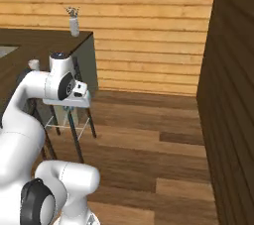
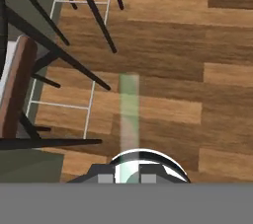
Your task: Take a straw from the drawer in front and place it inside the glass cup on the dining counter.
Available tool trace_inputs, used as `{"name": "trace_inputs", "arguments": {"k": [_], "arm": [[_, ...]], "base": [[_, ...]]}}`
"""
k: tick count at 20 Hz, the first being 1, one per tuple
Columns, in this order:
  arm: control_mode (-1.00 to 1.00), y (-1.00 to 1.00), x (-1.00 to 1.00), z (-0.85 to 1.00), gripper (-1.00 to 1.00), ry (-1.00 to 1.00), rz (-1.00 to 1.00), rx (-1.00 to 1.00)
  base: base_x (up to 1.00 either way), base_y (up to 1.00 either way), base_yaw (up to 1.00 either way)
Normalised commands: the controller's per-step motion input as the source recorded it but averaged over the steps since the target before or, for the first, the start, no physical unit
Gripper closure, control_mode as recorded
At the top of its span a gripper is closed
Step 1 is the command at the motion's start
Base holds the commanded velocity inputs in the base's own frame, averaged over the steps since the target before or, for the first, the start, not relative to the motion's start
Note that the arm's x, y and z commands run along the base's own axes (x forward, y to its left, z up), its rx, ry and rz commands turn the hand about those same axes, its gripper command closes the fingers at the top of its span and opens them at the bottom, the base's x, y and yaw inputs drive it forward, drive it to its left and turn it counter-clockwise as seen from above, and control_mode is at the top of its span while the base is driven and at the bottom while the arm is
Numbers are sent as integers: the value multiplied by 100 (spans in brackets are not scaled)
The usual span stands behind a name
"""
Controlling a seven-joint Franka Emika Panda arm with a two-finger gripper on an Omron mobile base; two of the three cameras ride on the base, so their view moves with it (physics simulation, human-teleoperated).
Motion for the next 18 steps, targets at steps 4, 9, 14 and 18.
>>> {"name": "trace_inputs", "arguments": {"k": [4, 9, 14, 18], "arm": [[100, 0, 0, 0, 100, 0, 0, 0], [100, 0, 0, 0, 100, 0, 0, 0], [100, 0, 0, 0, 100, 0, 0, 0], [100, 0, 0, 0, 100, 0, 0, 0]], "base": [[78, -41, 78], [69, -52, 75], [49, -80, 63], [41, -99, 51]]}}
